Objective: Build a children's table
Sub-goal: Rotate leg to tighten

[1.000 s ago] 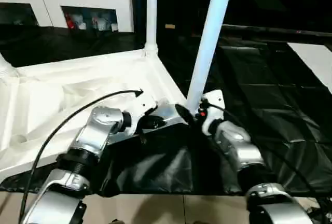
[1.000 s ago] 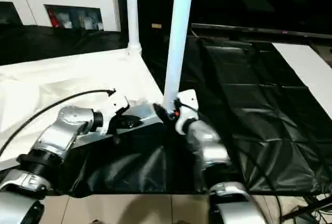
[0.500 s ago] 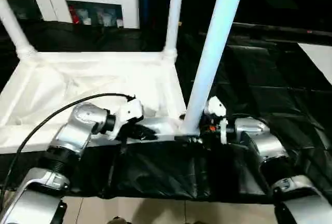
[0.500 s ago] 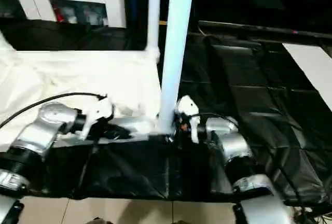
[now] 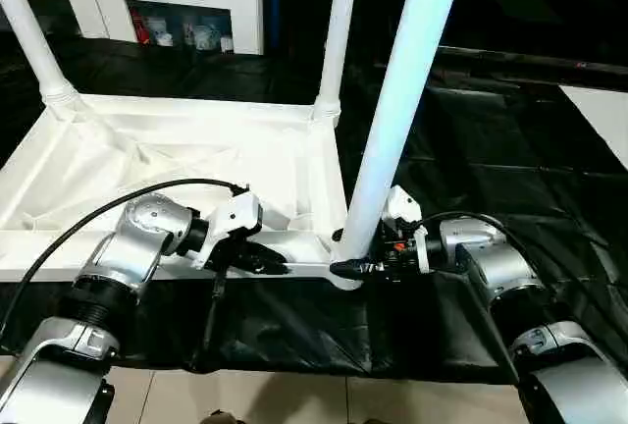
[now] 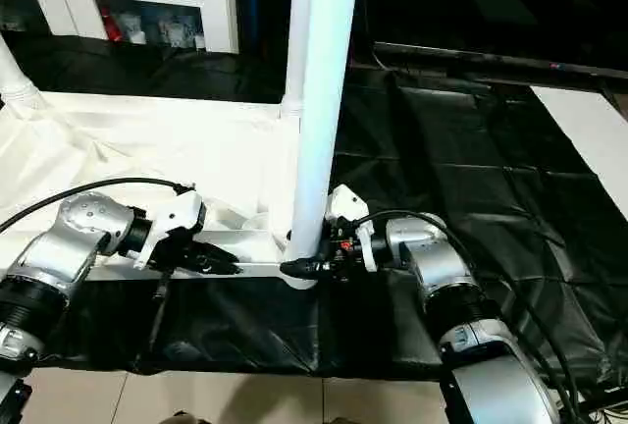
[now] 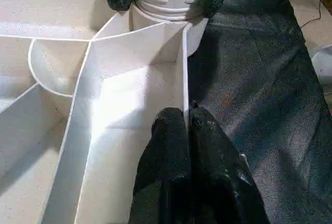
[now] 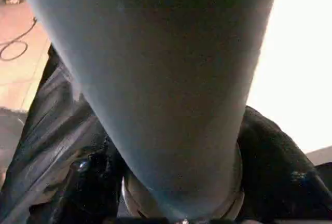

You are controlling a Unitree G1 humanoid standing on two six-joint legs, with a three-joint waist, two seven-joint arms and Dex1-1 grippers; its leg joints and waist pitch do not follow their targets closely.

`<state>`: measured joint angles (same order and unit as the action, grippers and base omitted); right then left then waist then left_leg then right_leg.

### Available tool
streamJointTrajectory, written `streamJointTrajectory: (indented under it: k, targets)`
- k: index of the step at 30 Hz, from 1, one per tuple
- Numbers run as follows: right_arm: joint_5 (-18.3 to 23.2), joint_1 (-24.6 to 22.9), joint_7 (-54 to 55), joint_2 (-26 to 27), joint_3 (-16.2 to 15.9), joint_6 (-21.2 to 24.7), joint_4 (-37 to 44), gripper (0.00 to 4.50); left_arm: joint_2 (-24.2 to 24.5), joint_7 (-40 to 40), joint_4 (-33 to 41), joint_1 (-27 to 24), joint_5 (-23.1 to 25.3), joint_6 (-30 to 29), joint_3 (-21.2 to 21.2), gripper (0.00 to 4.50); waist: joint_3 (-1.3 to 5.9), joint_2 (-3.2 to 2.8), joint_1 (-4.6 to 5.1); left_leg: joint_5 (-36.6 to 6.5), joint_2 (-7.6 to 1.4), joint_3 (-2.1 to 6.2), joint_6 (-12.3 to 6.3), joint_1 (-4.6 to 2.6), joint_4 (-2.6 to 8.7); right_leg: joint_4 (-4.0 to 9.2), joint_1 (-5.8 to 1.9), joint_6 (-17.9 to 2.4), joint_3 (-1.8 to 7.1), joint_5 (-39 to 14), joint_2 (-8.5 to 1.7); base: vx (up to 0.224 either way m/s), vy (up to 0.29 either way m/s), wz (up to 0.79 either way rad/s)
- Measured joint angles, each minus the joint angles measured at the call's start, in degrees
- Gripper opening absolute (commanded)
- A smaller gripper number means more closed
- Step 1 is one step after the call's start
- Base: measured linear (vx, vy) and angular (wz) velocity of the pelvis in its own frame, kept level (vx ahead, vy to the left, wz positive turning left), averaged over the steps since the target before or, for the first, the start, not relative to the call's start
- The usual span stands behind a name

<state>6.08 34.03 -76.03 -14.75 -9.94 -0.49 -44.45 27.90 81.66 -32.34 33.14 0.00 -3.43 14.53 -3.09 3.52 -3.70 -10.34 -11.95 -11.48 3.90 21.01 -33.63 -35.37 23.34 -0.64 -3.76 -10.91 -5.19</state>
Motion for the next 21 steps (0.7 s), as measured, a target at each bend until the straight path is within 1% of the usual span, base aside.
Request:
streamJointTrajectory:
  k: [3,4,6,8,11,12,13,14,16,18,19,21]
  targets:
    - [0.3,-2.11,5.78,1.05,2.06,0.37,1.37,2.64,-1.68,-4.17,0.04,-0.05,0.77,-1.13,-0.34,0.0,0.02,0.02,-0.08,0.0,0.01,0.0,0.0,-0.15,-0.01,0.0,-0.18,-0.03,0.03,0.02,0.0,0.0,0.0,0.0]
    - [0.32,-2.95,10.12,2.05,3.35,0.23,1.43,2.64,-2.67,-6.91,0.04,-0.05,1.39,-1.81,-0.7,0.0,0.03,0.04,0.01,-0.01,0.03,0.0,0.01,-0.31,0.0,0.02,-0.31,-0.01,0.07,0.01,-0.01,0.0,0.0,0.0]
    - [0.25,-3.2,16.64,3.86,5.13,0.2,0.86,2.63,-3.98,-10.57,0.04,0.04,2.35,-2.89,-1.16,0.0,0.03,0.04,0.28,-0.01,0.07,0.01,0.02,-0.41,0.02,0.12,-0.37,0.27,0.08,-0.16,-0.04,0.0,0.0,0.0]
    - [0.32,-3.5,24.88,6.39,7.86,-0.37,-0.3,2.63,-6.34,-15.22,0.04,0.07,3.55,-4.27,-1.43,0.0,0.03,0.04,0.53,0.01,0.09,0.01,0.04,-0.45,0.01,0.3,-0.4,0.31,0.09,-0.18,-0.06,0.0,0.0,0.0]
    - [0.26,-3.5,35.52,9.69,10.63,-1.44,-1.64,2.63,-9.48,-20.56,0.06,0.3,4.98,-6.11,-1.69,0.0,0.07,-0.06,0.91,0.01,0.15,0.0,0.03,-0.51,-0.01,0.44,-0.45,0.32,0.12,-0.19,-0.1,0.0,0.0,0.0]
    - [0.08,-3.37,39.0,10.85,11.05,-2.15,-2.1,2.63,-10.17,-21.94,0.05,0.32,5.4,-6.46,-1.77,0.0,0.08,-0.32,0.99,0.01,0.16,0.0,0.03,-0.53,-0.02,0.46,-0.46,0.32,0.13,-0.19,-0.1,0.0,0.0,0.0]
    - [-0.29,-2.79,43.76,12.61,11.53,-2.91,-3.0,2.63,-10.72,-23.76,0.02,0.33,5.8,-6.65,-1.81,0.0,0.08,-0.45,1.37,0.01,0.19,0.0,0.03,-0.55,-0.01,0.47,-0.45,0.32,0.15,-0.19,-0.1,0.0,0.0,0.0]
    - [-0.62,-2.52,46.14,13.34,11.65,-3.13,-3.25,2.63,-11.0,-24.56,0.02,0.37,6.02,-6.74,-1.82,0.0,0.09,-0.47,1.55,0.01,0.19,0.01,0.03,-0.55,0.02,0.47,-0.42,0.32,0.14,-0.19,-0.1,0.0,0.0,0.0]
    - [-1.25,-2.11,49.72,14.41,11.71,-3.79,-3.87,2.63,-11.66,-26.0,-0.19,0.46,6.47,-6.8,-1.81,0.0,0.11,-0.58,1.72,0.01,0.19,0.08,0.03,-0.57,0.04,0.46,-0.44,0.32,0.1,-0.19,-0.09,0.0,0.0,0.0]
    - [-1.44,-1.85,50.85,14.86,11.85,-4.14,-4.17,2.63,-11.68,-26.3,-0.49,0.67,6.48,-6.74,-1.82,0.0,0.1,-0.7,1.77,0.0,0.19,0.08,0.03,-0.56,0.08,0.46,-0.41,0.32,0.1,-0.19,-0.08,0.0,0.0,0.0]
    - [-1.44,-1.85,50.94,15.07,12.15,-4.44,-4.33,2.97,-11.68,-26.3,-0.52,0.7,6.49,-6.71,-1.82,0.0,0.1,-0.72,1.77,0.0,0.19,0.08,0.03,-0.56,0.09,0.45,-0.41,0.33,0.1,-0.18,-0.08,0.0,0.0,0.0]
    - [-1.4,-1.85,50.94,15.17,12.48,-4.75,-4.46,3.32,-11.68,-26.25,-0.52,0.75,6.49,-6.6,-1.82,0.0,0.1,-0.72,1.77,0.01,0.19,0.08,0.03,-0.54,0.09,0.44,-0.4,0.32,0.1,-0.17,-0.08,0.0,0.0,0.0]
